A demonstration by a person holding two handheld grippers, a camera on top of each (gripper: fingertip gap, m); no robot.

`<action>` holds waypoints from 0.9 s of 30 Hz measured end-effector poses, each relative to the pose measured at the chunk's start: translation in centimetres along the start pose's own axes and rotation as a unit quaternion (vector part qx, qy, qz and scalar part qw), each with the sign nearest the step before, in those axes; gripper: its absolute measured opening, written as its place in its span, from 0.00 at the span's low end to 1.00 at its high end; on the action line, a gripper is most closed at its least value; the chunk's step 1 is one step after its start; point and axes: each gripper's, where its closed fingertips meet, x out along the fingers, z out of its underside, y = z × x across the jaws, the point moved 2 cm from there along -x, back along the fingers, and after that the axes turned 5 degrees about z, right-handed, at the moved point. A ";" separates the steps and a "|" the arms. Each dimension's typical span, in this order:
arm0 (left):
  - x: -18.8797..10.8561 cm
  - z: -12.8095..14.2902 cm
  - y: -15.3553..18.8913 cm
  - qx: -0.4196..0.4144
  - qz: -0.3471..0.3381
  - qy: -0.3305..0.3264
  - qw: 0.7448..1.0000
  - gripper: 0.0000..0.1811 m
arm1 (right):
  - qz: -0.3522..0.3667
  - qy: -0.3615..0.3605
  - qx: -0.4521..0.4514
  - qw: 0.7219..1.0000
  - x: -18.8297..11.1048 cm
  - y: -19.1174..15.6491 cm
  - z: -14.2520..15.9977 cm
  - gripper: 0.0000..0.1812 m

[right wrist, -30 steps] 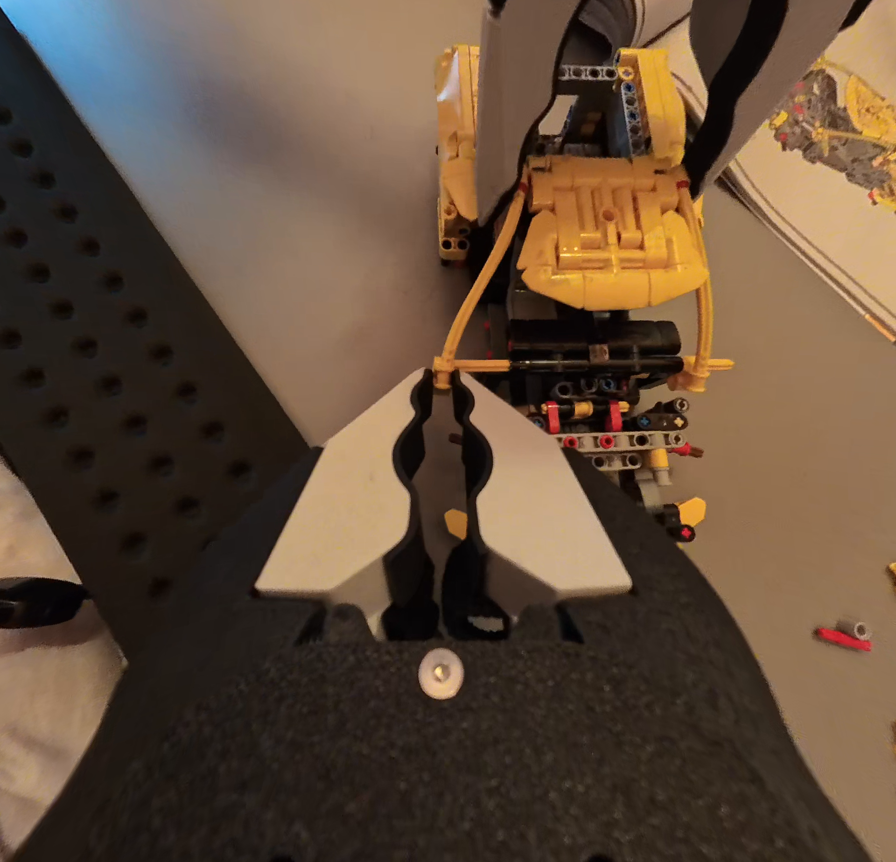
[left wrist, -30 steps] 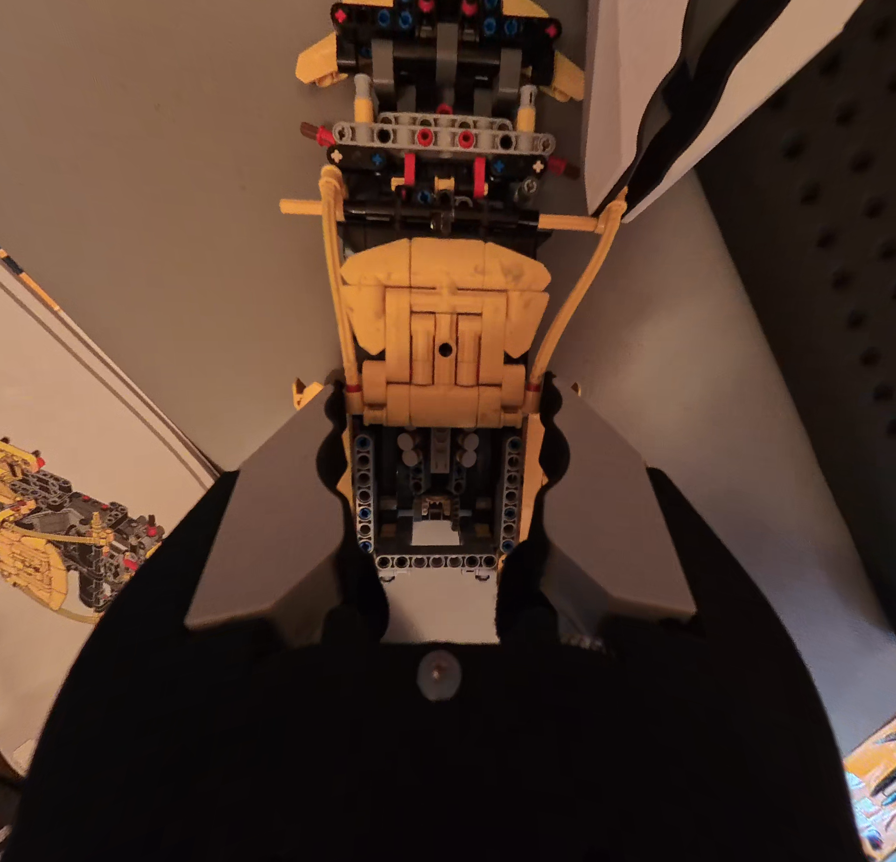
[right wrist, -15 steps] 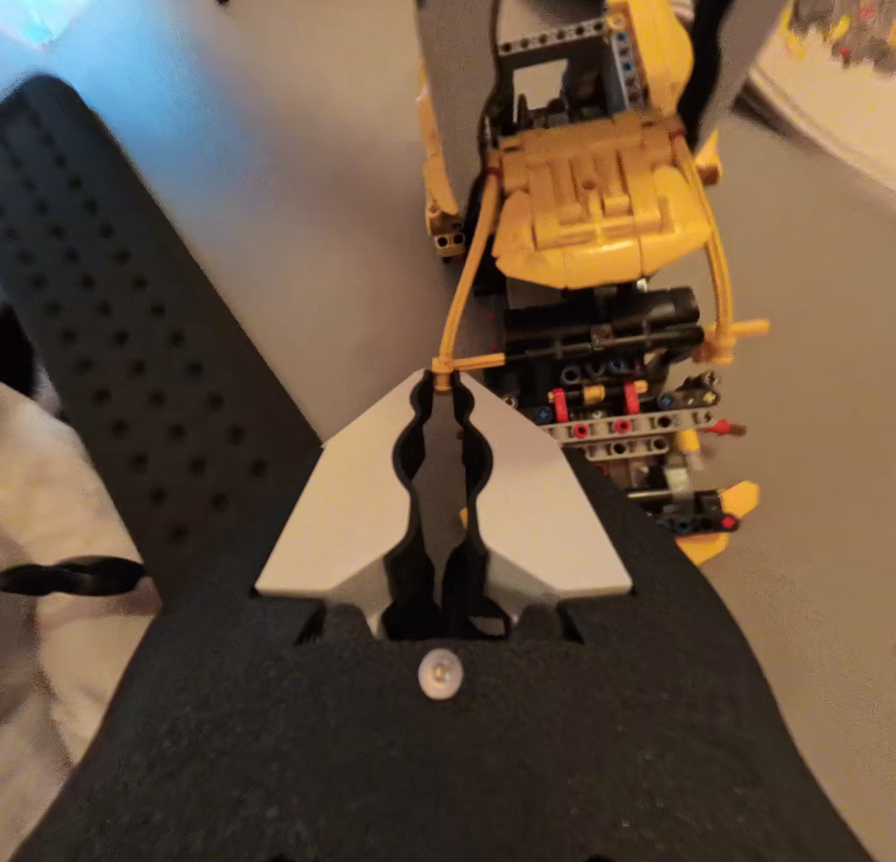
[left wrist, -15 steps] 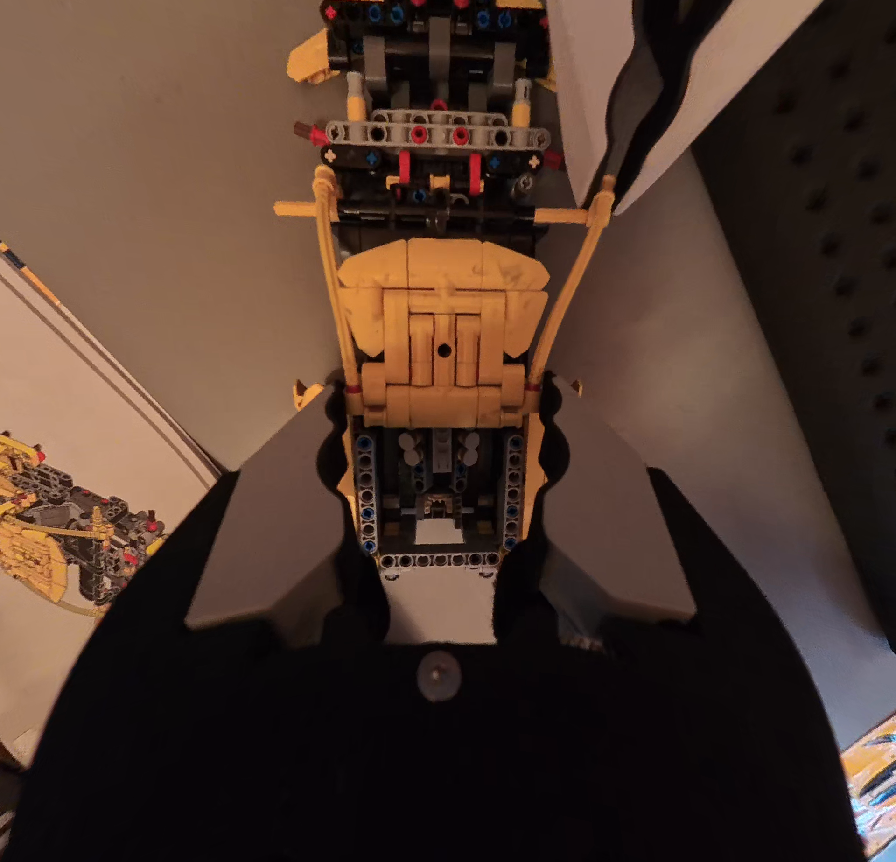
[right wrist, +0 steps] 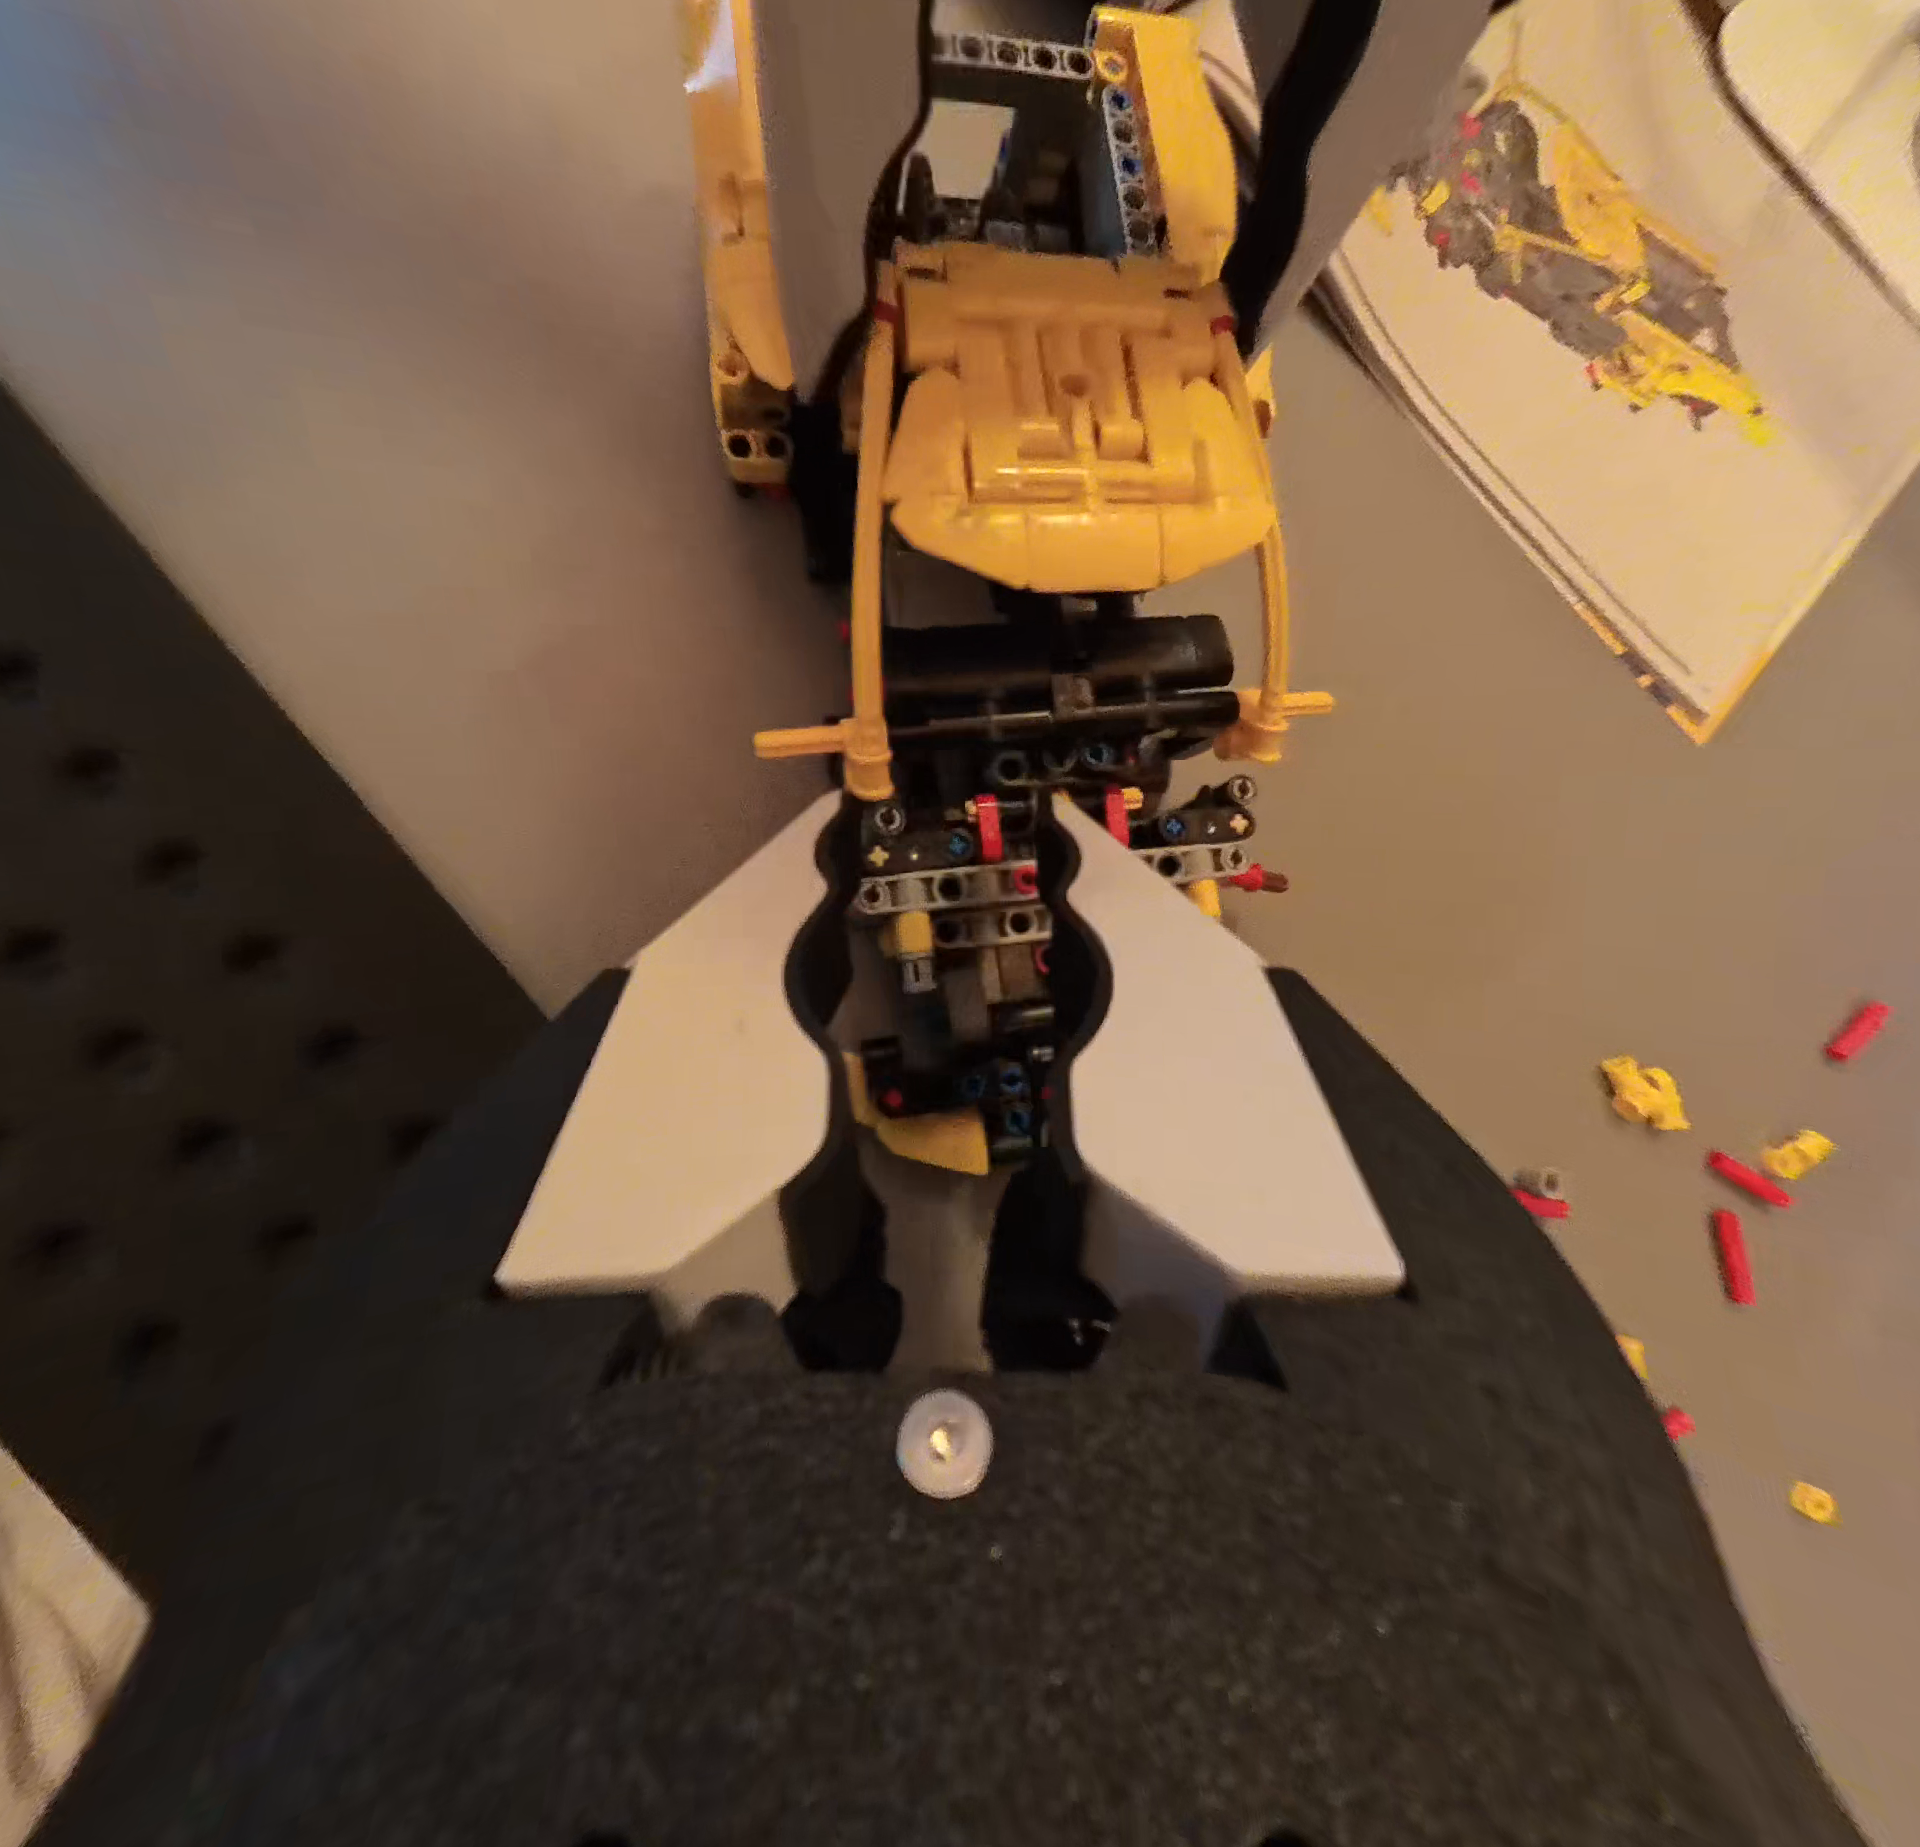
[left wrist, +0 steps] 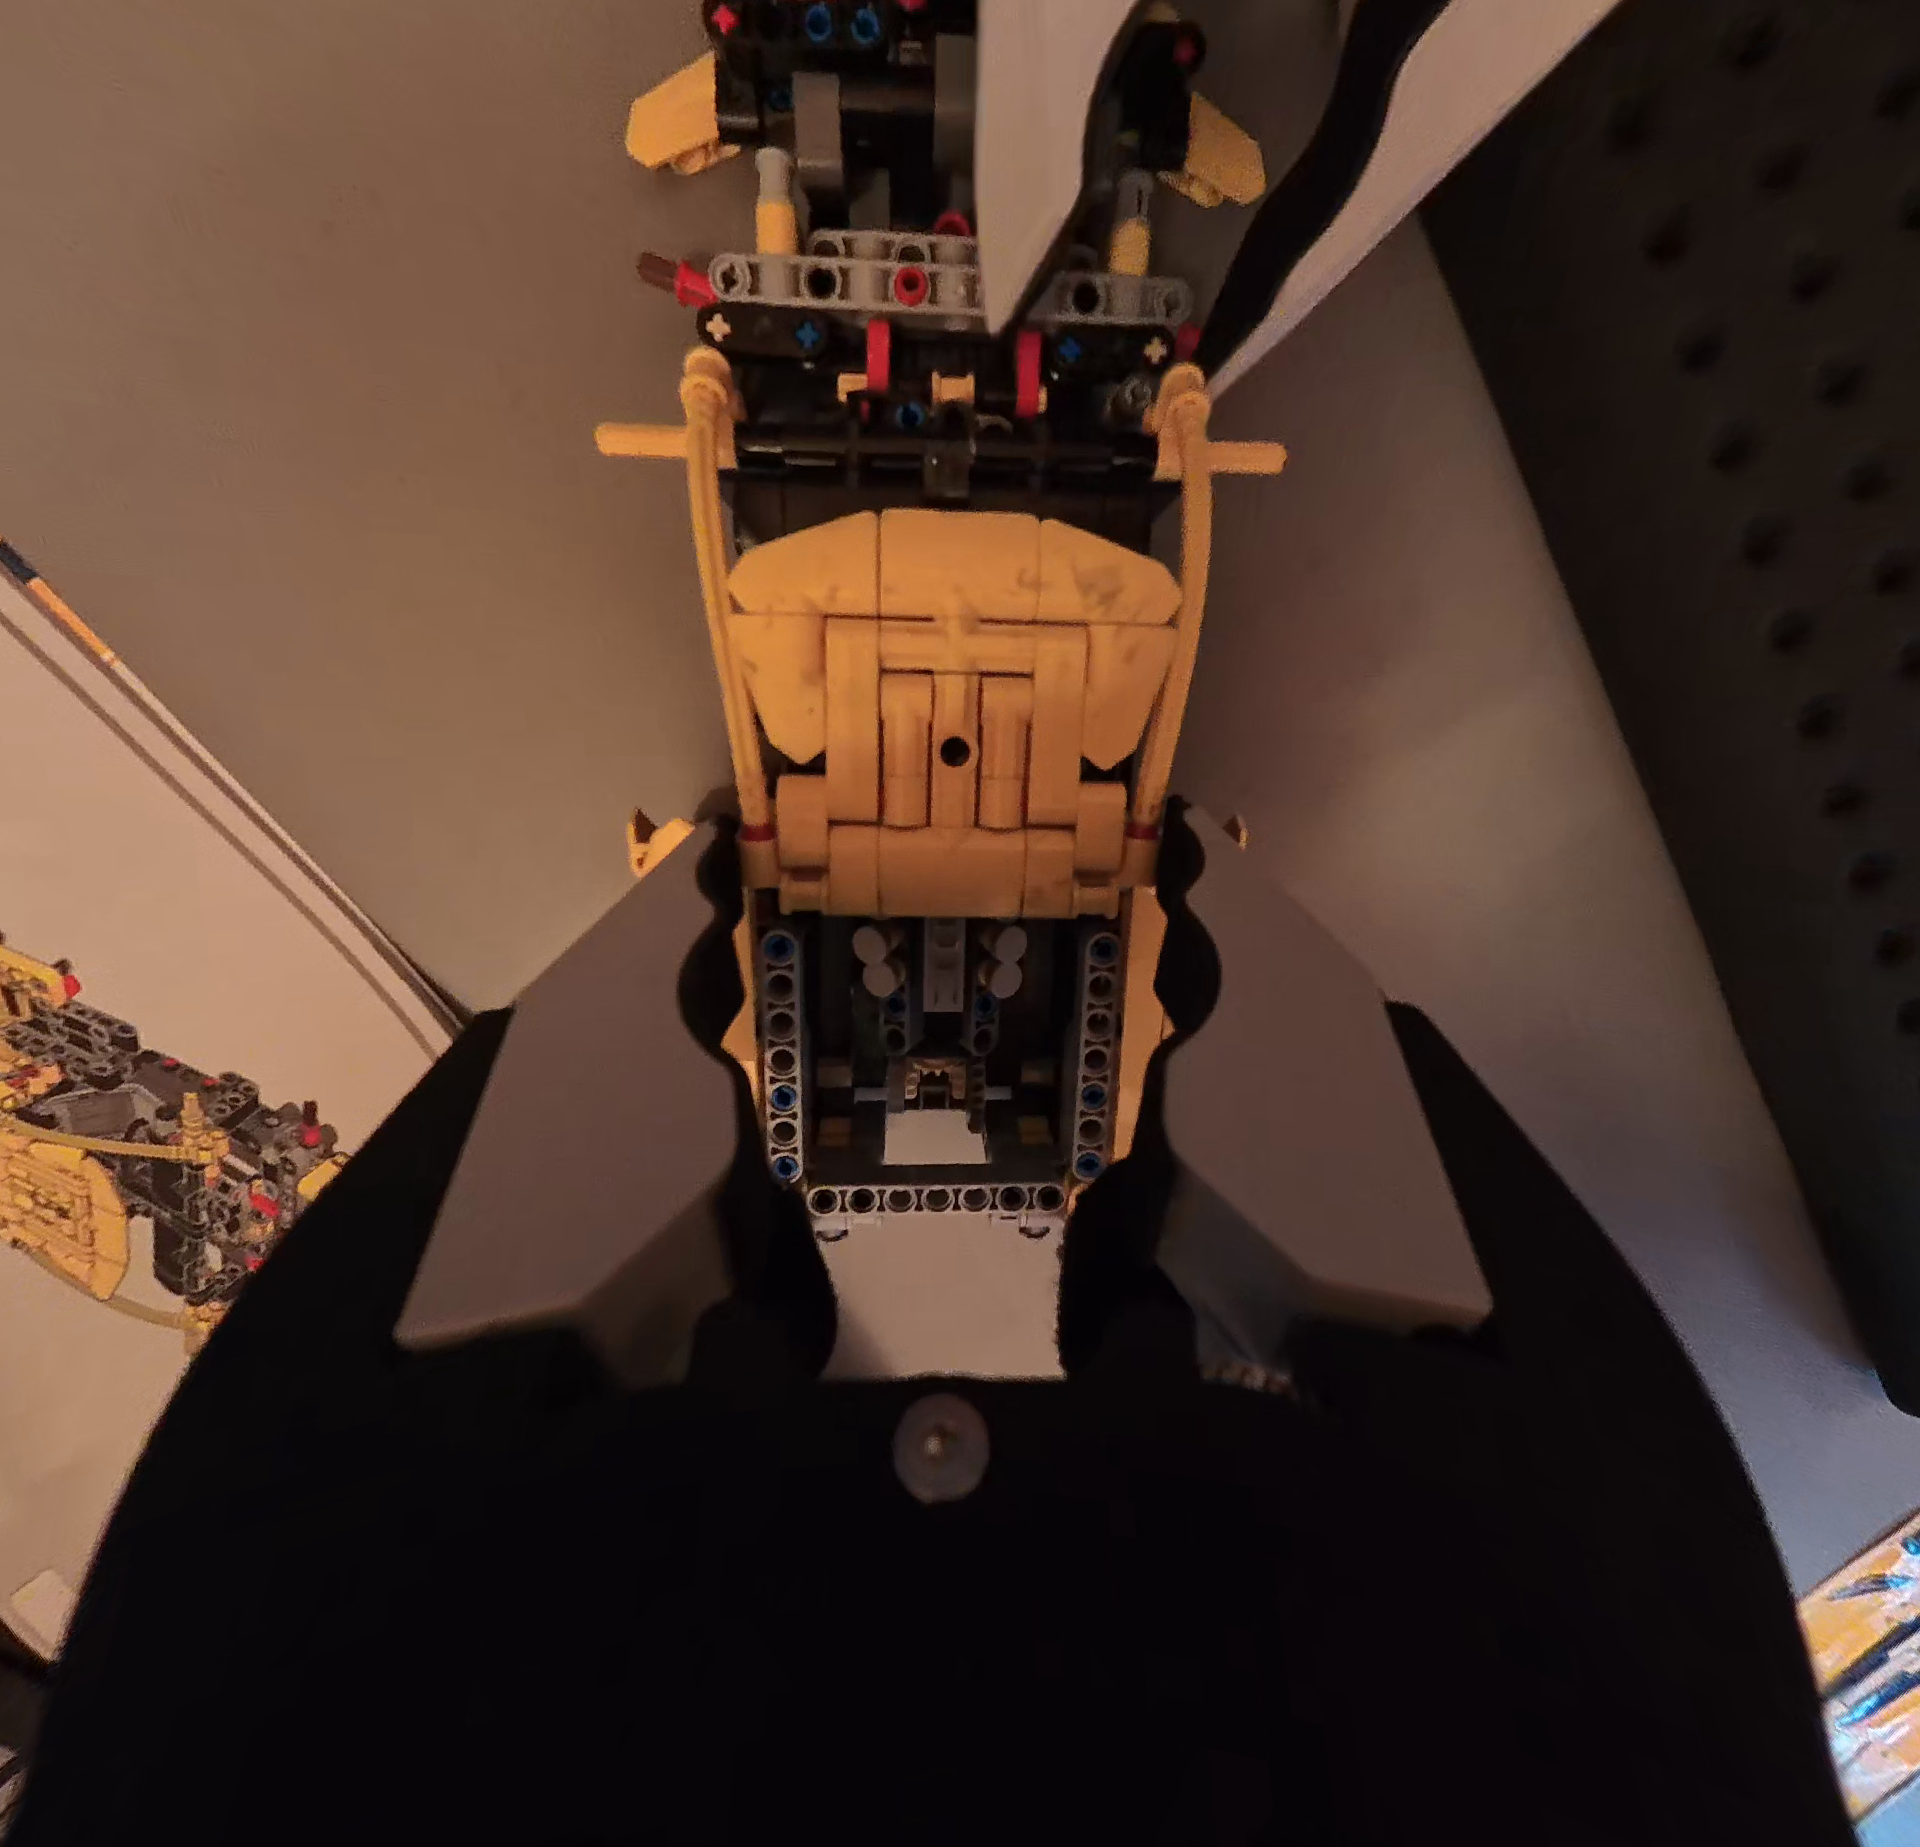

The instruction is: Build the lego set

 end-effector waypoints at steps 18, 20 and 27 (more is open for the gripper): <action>0.1 0.1 -0.1 -0.003 0.000 -0.005 1.000 0.44 | -0.060 0.023 0.004 0.998 1.9 2.8 0.3 0.62; 0.1 0.1 -0.1 -0.004 -0.001 -0.002 1.000 0.44 | -0.101 0.018 0.007 0.995 2.5 2.6 0.4 0.57; 0.2 0.1 -0.2 -0.007 -0.003 -0.004 1.000 0.44 | -0.143 0.005 0.006 0.990 2.6 2.2 0.4 0.51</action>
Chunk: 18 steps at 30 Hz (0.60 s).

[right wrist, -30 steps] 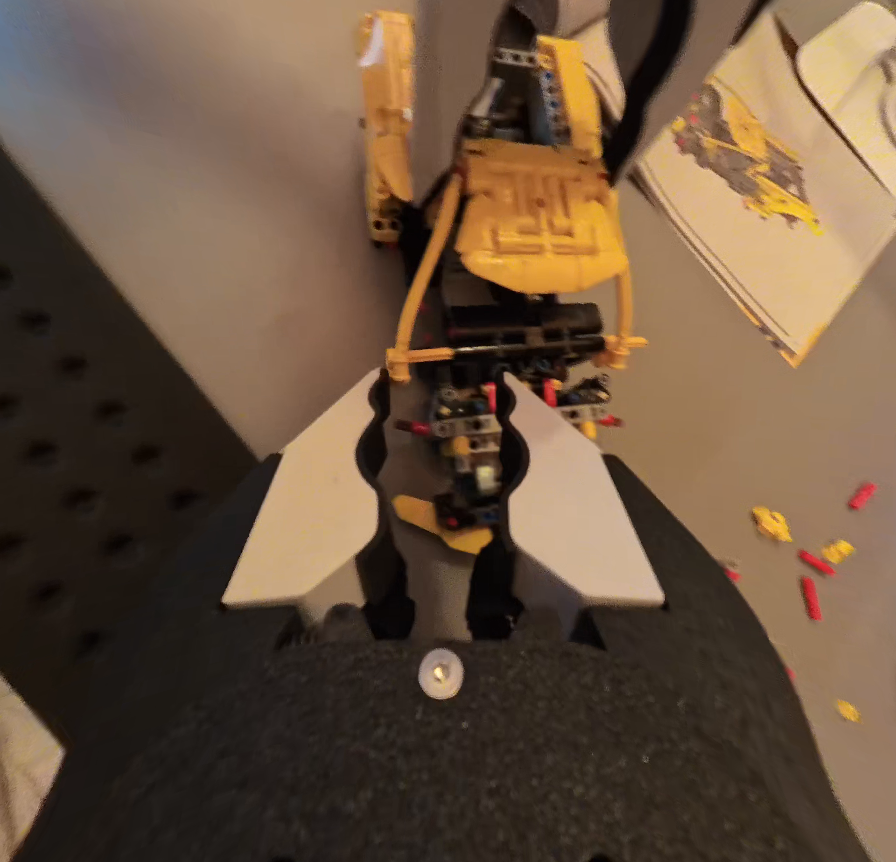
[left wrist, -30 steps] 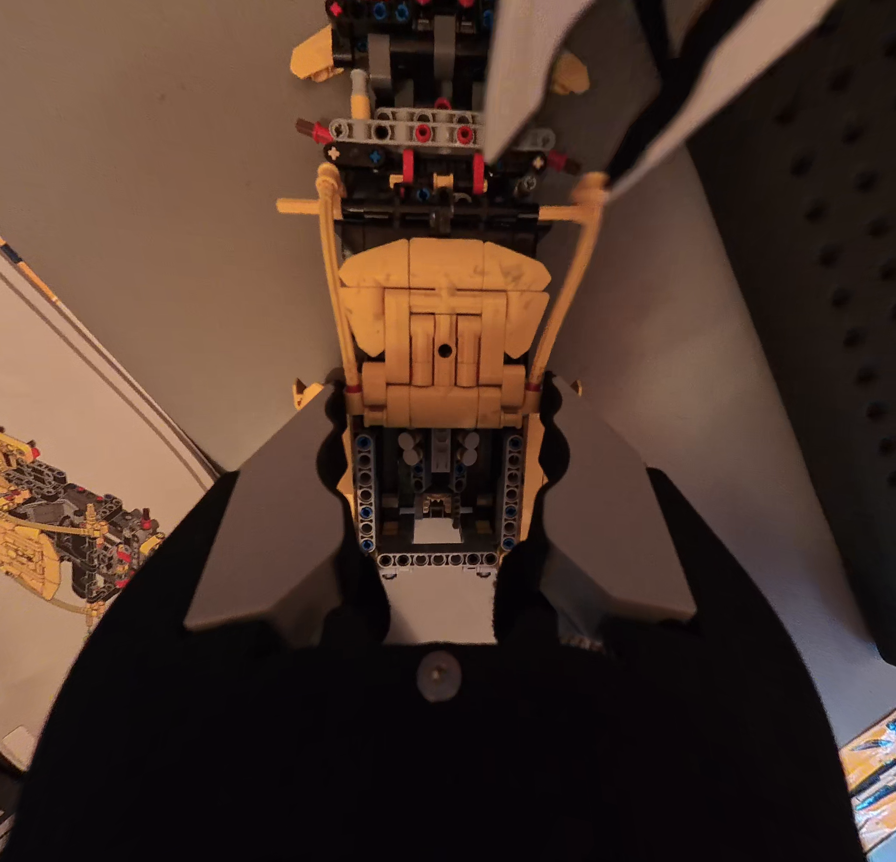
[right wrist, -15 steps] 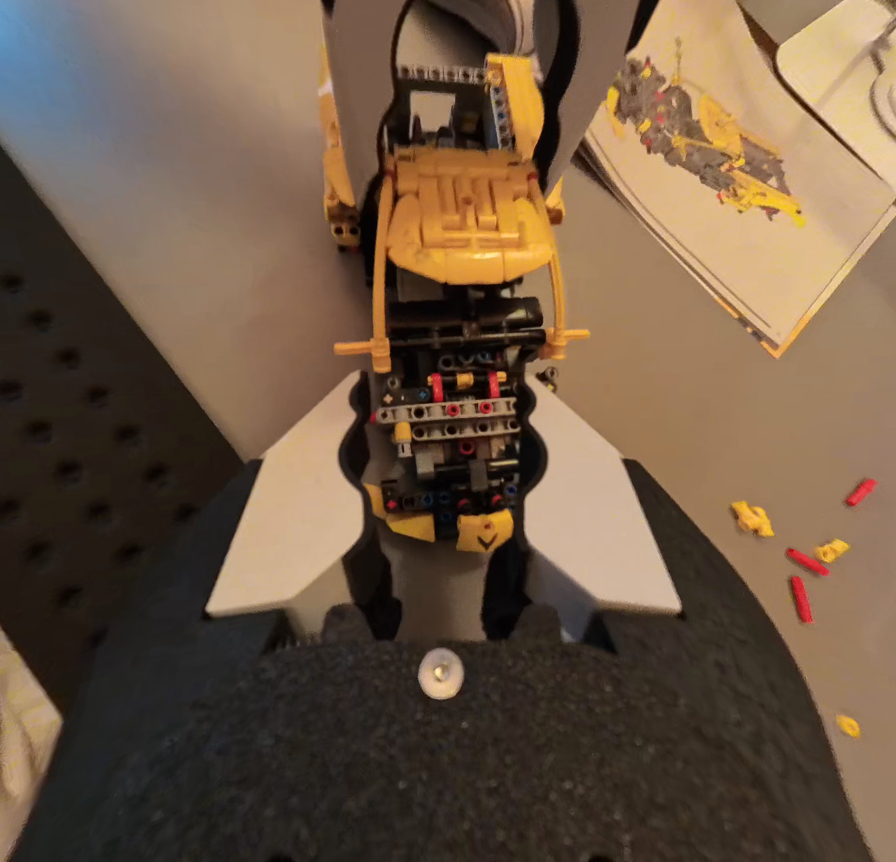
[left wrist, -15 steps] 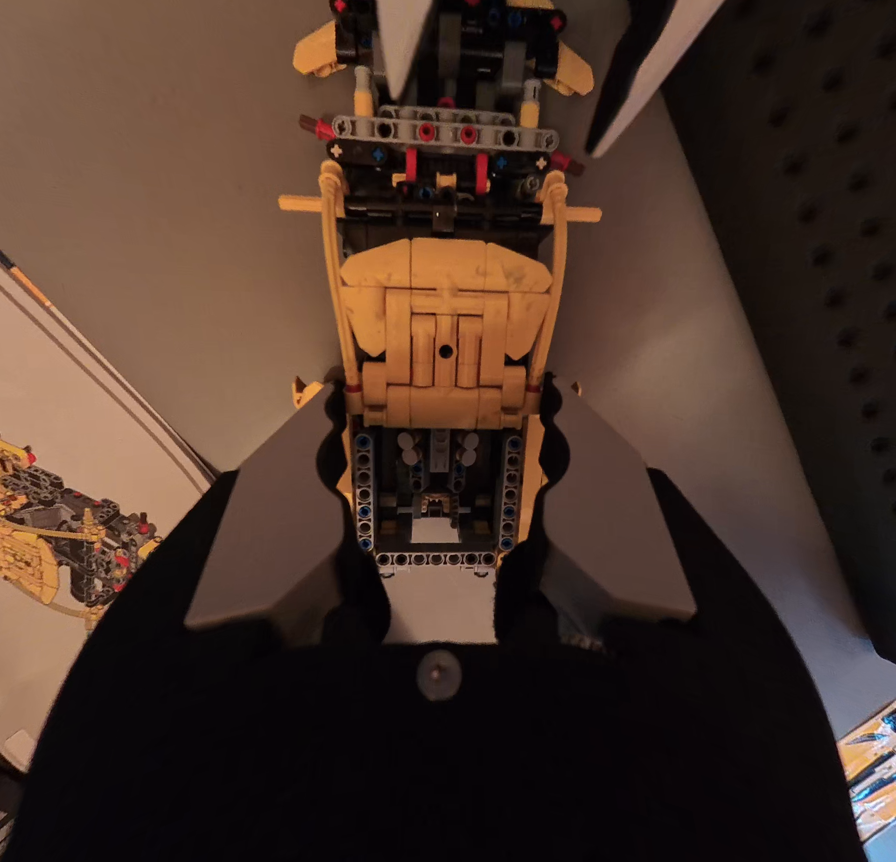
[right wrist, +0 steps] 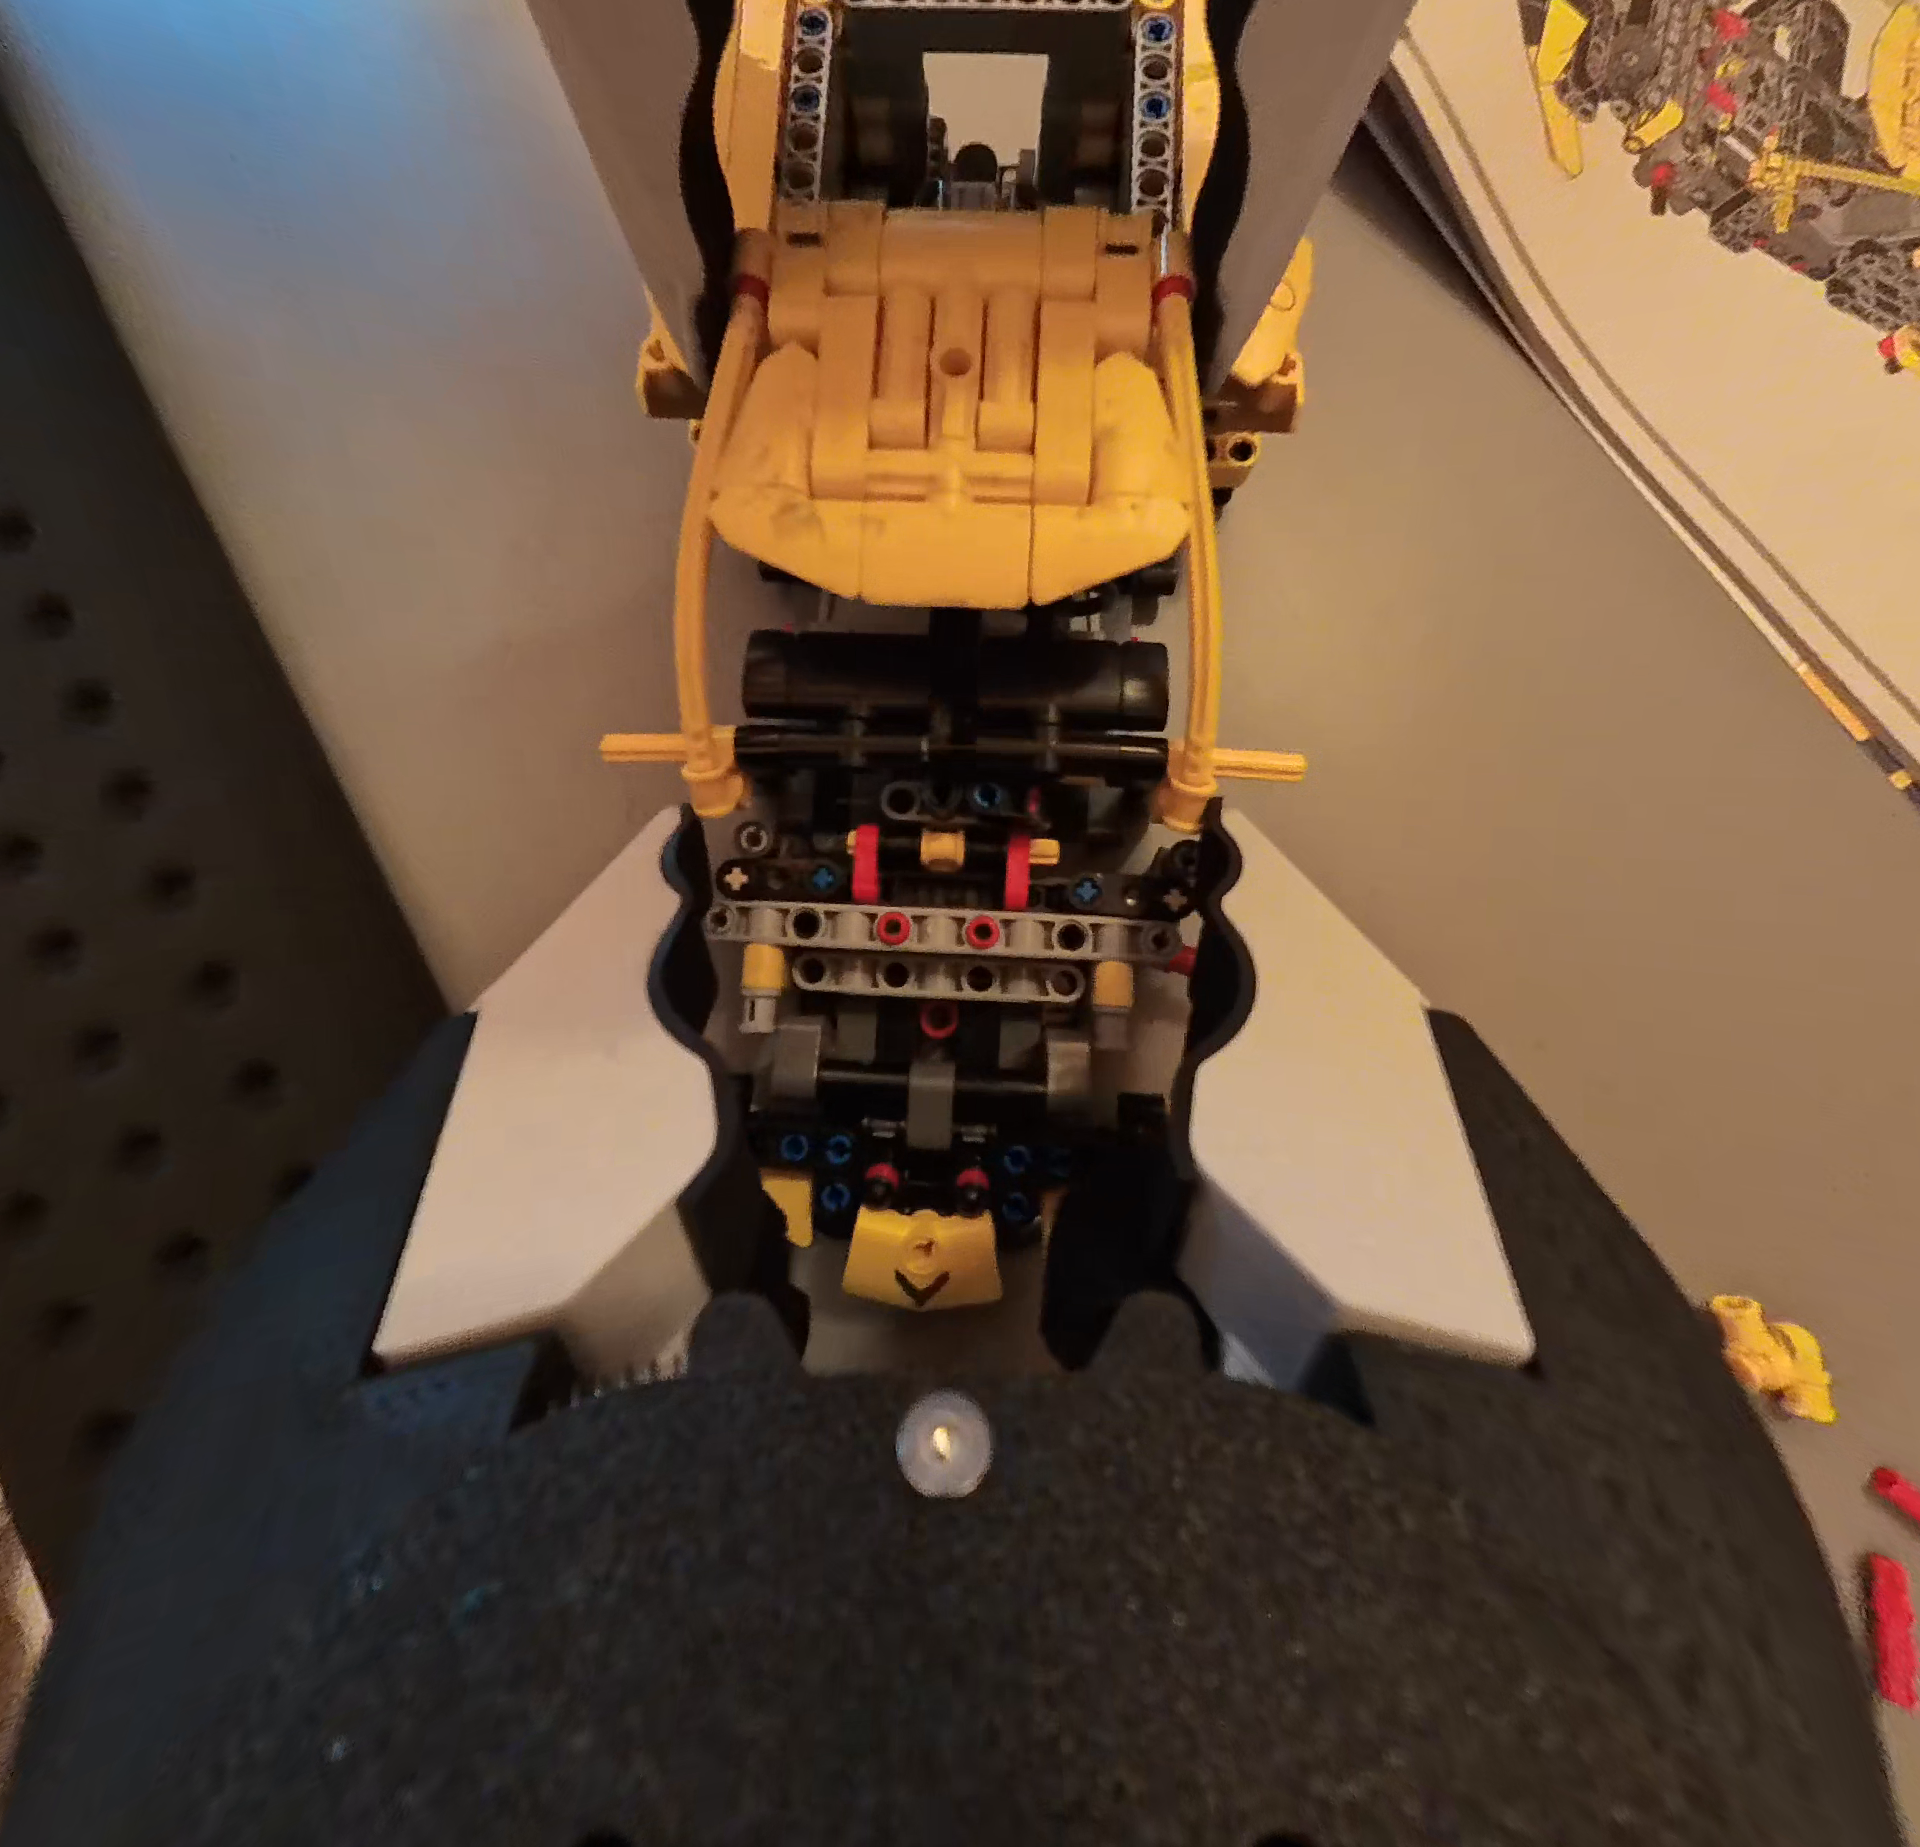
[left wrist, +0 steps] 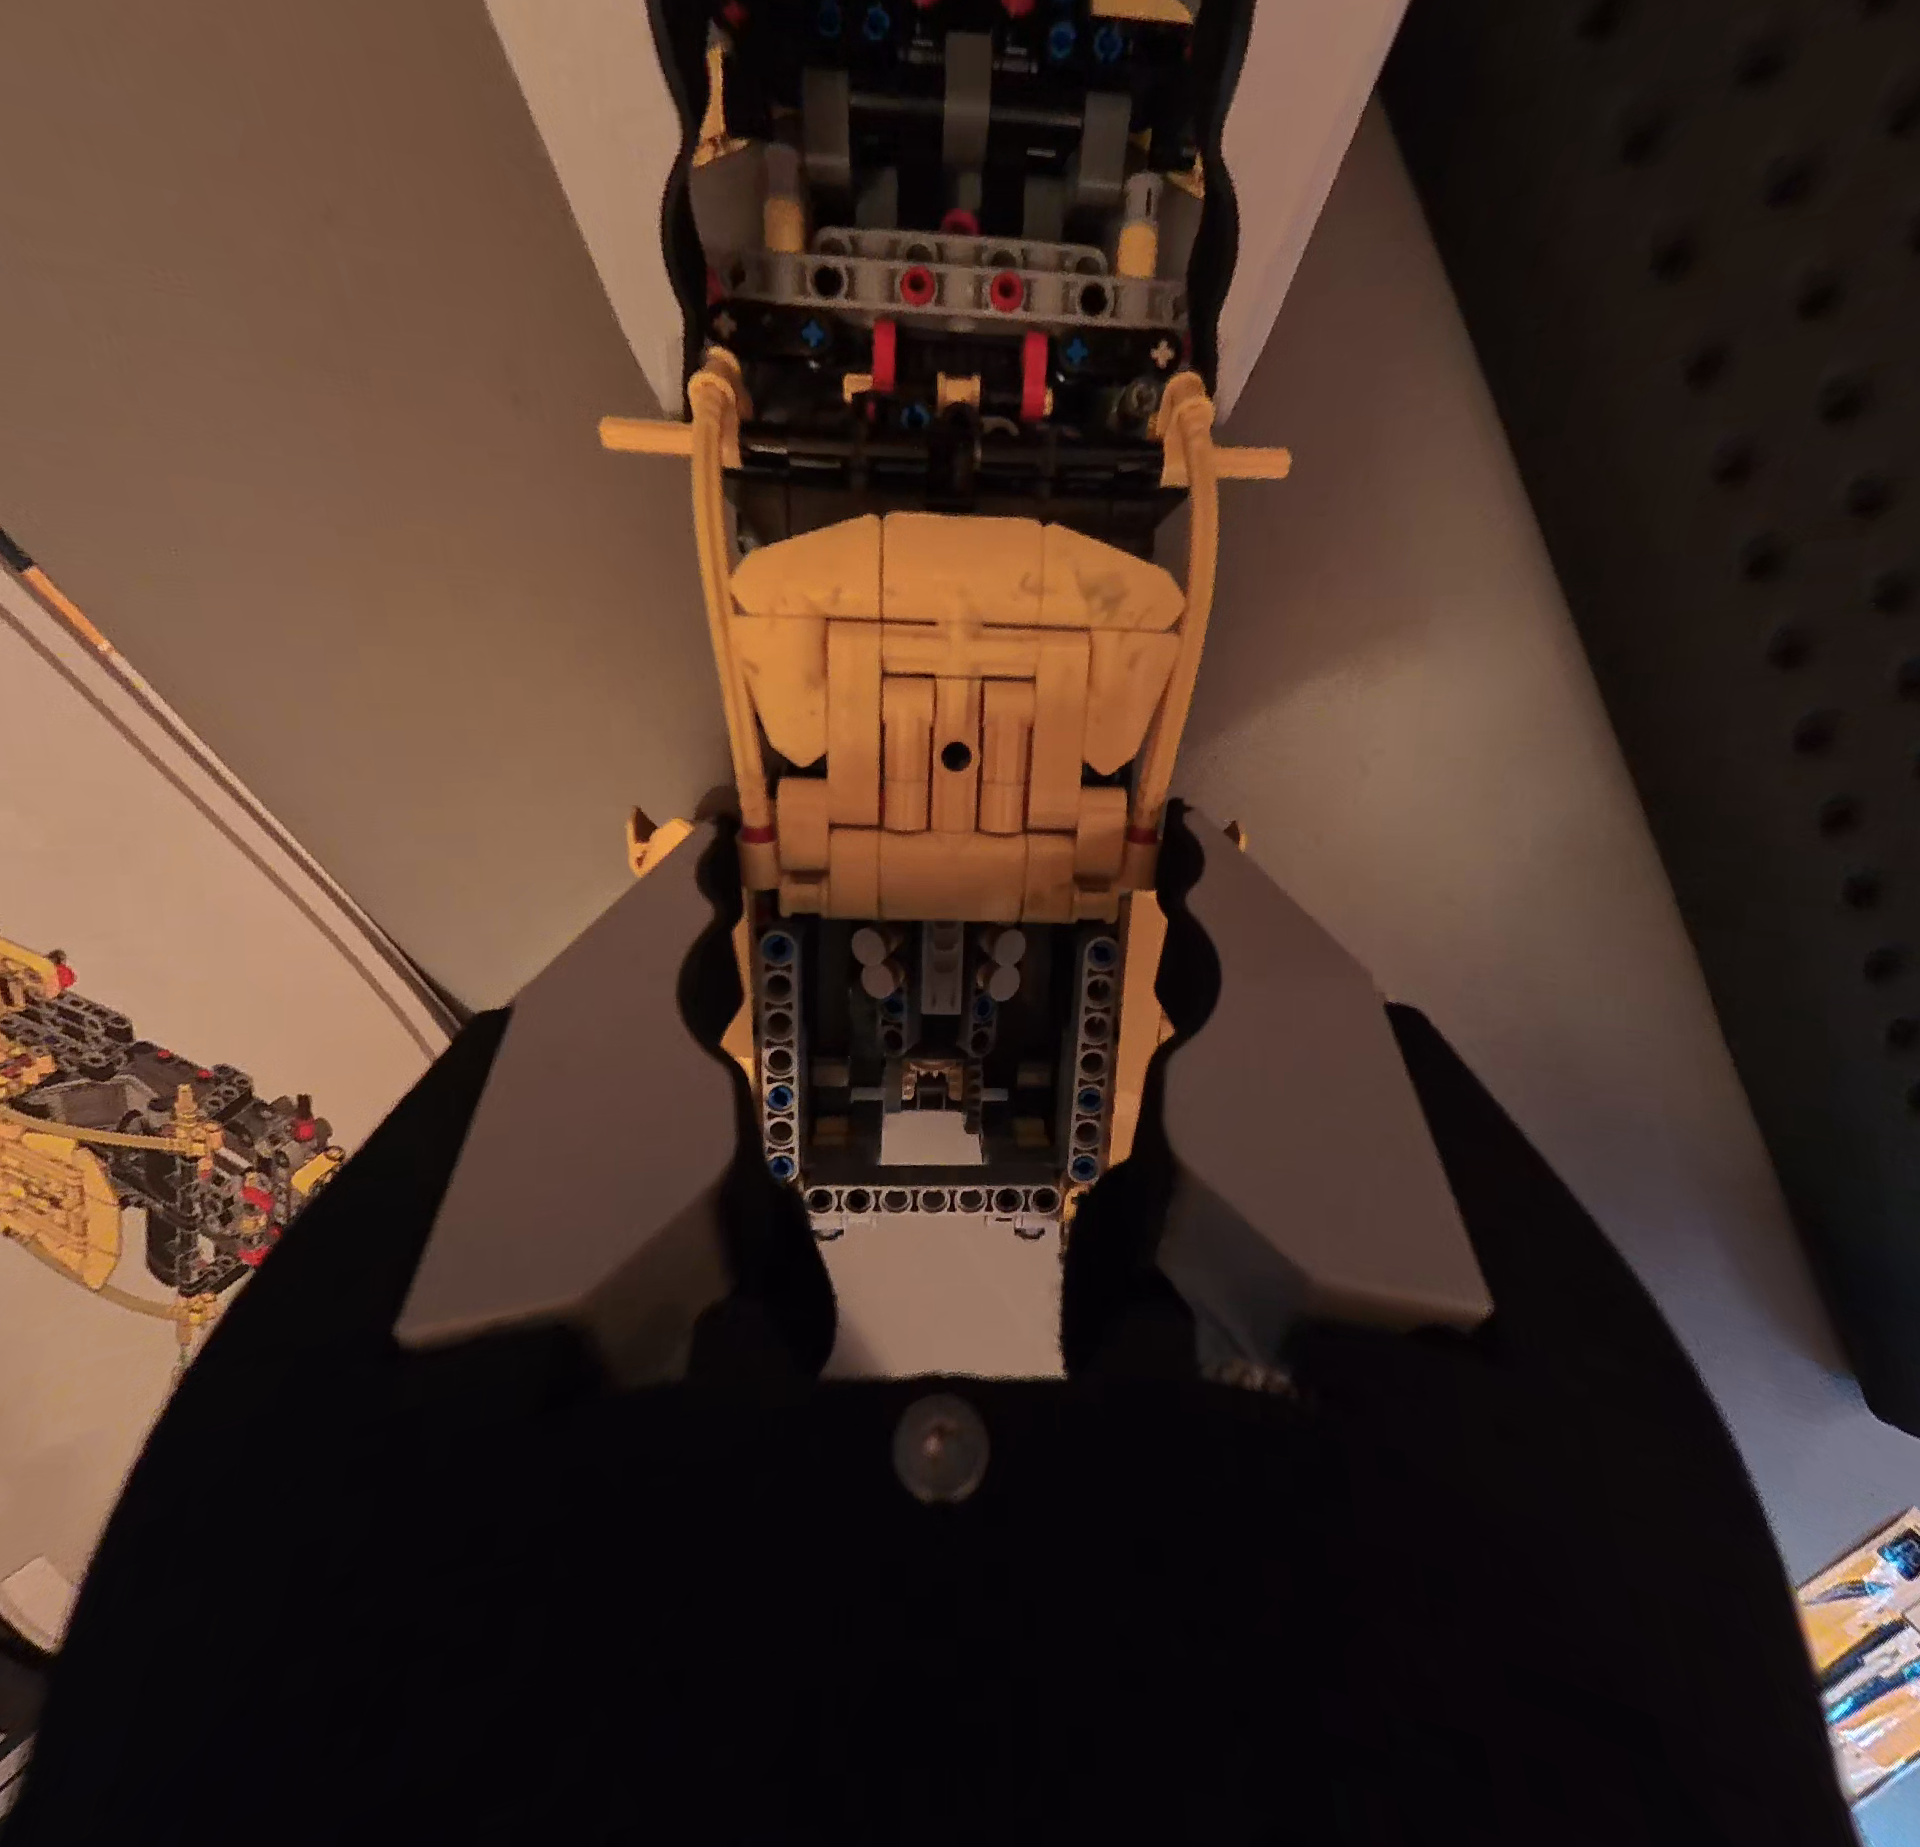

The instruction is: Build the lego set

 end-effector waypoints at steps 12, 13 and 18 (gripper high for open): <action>0.3 -0.5 0.3 -0.013 -0.005 0.022 1.000 0.45 | -0.015 0.125 0.072 0.989 -2.1 -0.1 -3.8 0.57; 0.3 -0.5 0.3 -0.014 -0.005 0.022 1.000 0.45 | -0.013 0.128 0.084 0.988 -1.8 0.0 -4.1 0.56; 0.3 -0.5 0.3 -0.020 -0.008 0.025 0.999 0.45 | 0.019 0.090 0.082 0.992 0.2 0.6 -3.0 0.60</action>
